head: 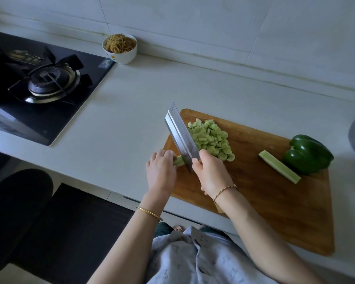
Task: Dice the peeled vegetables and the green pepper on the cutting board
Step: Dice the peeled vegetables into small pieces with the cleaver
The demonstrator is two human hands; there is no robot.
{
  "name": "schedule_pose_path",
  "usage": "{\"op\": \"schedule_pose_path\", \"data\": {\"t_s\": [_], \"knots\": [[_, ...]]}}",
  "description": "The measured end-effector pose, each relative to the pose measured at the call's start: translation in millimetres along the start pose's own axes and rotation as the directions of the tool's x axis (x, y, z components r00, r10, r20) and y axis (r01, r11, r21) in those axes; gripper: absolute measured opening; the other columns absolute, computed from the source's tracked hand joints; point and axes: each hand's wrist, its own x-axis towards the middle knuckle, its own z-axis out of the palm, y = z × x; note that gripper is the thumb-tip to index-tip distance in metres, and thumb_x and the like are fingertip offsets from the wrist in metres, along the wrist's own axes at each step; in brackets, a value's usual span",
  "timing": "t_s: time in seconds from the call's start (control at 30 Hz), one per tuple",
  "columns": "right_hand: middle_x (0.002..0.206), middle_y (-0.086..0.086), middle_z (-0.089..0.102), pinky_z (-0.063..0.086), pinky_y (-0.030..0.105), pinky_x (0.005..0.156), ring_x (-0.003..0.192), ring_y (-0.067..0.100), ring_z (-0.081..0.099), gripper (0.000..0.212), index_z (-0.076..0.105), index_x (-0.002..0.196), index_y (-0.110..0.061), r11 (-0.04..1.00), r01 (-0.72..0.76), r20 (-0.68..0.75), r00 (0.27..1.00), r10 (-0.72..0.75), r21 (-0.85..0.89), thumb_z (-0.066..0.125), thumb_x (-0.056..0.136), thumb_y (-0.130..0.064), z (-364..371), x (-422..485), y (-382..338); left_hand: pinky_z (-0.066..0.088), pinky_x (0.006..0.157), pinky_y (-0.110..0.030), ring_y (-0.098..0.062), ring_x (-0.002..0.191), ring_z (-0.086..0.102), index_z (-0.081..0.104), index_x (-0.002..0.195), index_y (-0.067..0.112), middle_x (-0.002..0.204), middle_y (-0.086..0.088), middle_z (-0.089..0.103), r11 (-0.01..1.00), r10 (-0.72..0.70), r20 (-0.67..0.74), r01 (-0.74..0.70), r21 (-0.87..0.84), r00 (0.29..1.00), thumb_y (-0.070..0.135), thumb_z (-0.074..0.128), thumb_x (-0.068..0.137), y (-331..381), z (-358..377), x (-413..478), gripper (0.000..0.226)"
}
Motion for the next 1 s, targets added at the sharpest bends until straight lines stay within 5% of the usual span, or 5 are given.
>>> {"op": "schedule_pose_path", "data": {"t_s": [0.17,0.4,0.67,0.87,1.0], "knots": [[0.063,-0.001,0.041,0.042,0.035,0.050,0.047,0.018,0.040,0.037,0.024,0.067,-0.021,0.999,-0.004,0.015,1.000,0.005,-0.049,0.036,0.102,-0.025,6.4,7.3,-2.2,0.033,0.085,-0.031,-0.023,0.104,0.047,0.061,0.100,0.014,0.111,-0.001,0.057,1.000,0.006,0.013,-0.005,-0.022,1.000,0.016,0.058,0.090,-2.4,0.0,0.9,0.010],[0.063,0.003,0.047,0.052,0.044,0.053,0.055,0.031,0.055,0.037,0.027,0.068,-0.021,0.997,-0.008,-0.068,0.998,0.013,0.076,0.040,0.101,-0.028,1.4,6.2,3.9,0.033,0.087,-0.030,-0.022,0.104,0.049,0.063,0.103,0.015,0.110,-0.001,0.061,0.996,0.003,-0.018,-0.005,-0.088,1.000,0.007,0.059,0.087,-1.8,3.5,0.7,0.018],[0.067,0.007,0.053,0.054,0.043,0.053,0.057,0.030,0.058,0.029,0.034,0.075,-0.016,1.000,0.005,-0.016,1.000,-0.005,0.008,0.038,0.102,-0.027,-1.5,2.3,0.9,0.035,0.086,-0.029,-0.021,0.103,0.050,0.061,0.097,0.013,0.107,-0.001,0.062,0.996,0.001,-0.020,-0.003,-0.085,1.000,0.011,0.062,0.087,-1.6,5.1,2.0,0.011],[0.062,-0.003,0.036,0.021,0.028,0.044,0.050,0.011,0.031,0.040,0.020,0.066,-0.022,0.996,-0.007,-0.003,1.000,0.007,-0.089,0.037,0.102,-0.024,6.5,6.7,-4.0,0.036,0.087,-0.032,-0.022,0.103,0.049,0.061,0.097,0.013,0.108,-0.001,0.061,0.996,0.014,-0.015,-0.015,-0.090,1.000,0.014,0.060,0.088,-2.4,5.2,1.0,0.009],[0.063,-0.001,0.041,0.047,0.038,0.051,0.050,0.020,0.042,0.038,0.023,0.066,-0.022,0.999,-0.038,-0.021,0.999,0.038,-0.001,0.038,0.102,-0.026,9.2,9.9,-1.1,0.033,0.088,-0.031,-0.023,0.106,0.047,0.064,0.103,0.014,0.113,-0.001,0.059,0.993,0.028,-0.011,-0.029,-0.110,1.000,0.005,0.057,0.087,-6.1,4.1,-0.1,0.020]]}}
